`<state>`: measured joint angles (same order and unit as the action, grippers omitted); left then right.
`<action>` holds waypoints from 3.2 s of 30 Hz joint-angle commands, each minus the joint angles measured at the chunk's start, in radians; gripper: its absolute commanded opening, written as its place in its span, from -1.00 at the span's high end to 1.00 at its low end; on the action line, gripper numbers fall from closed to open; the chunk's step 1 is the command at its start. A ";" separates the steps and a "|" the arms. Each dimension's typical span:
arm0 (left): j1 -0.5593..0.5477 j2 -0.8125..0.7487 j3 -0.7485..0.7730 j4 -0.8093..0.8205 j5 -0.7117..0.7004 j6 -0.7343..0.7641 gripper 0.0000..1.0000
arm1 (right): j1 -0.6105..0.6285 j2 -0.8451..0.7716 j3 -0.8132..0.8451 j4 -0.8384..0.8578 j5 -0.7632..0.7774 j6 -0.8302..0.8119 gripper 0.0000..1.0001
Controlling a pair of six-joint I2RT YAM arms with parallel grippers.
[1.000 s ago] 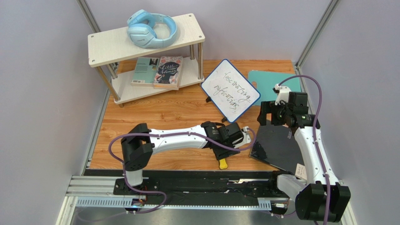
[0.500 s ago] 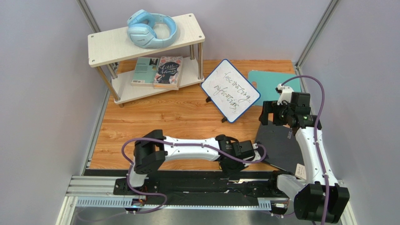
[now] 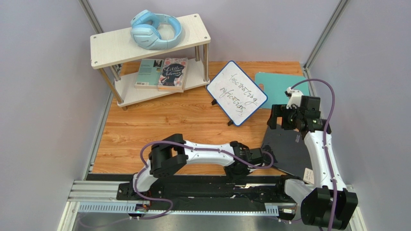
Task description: Erase the whiteboard
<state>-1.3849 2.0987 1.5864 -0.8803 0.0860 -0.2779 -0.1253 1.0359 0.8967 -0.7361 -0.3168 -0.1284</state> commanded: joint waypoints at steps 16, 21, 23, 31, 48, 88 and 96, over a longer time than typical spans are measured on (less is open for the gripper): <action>0.302 -0.181 -0.157 0.044 -0.158 0.008 1.00 | -0.023 -0.031 -0.016 0.018 -0.038 -0.008 -1.00; 0.282 -0.253 -0.120 0.038 -0.138 0.031 0.83 | -0.028 -0.031 -0.016 0.015 -0.039 -0.010 -1.00; 0.268 -0.275 -0.100 0.023 -0.129 0.011 0.35 | -0.031 -0.030 -0.016 0.014 -0.044 -0.010 -1.00; 0.132 -0.181 0.021 -0.057 -0.166 -0.115 -0.52 | -0.050 -0.019 -0.012 0.010 -0.077 -0.005 -1.00; 0.126 -0.020 0.087 -0.088 -0.238 -0.169 -0.36 | -0.089 -0.007 -0.010 0.001 -0.134 -0.011 -1.00; 0.322 -0.275 -0.005 -0.036 -0.316 -0.060 1.00 | -0.172 0.453 0.416 -0.117 -0.485 -0.027 -0.72; 0.403 -0.267 0.073 -0.080 -0.319 -0.015 1.00 | -0.171 0.739 0.610 -0.106 -0.666 -0.019 -0.57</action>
<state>-0.9928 1.8347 1.6028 -0.9264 -0.2207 -0.3336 -0.2916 1.6844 1.4246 -0.8467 -0.8459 -0.1471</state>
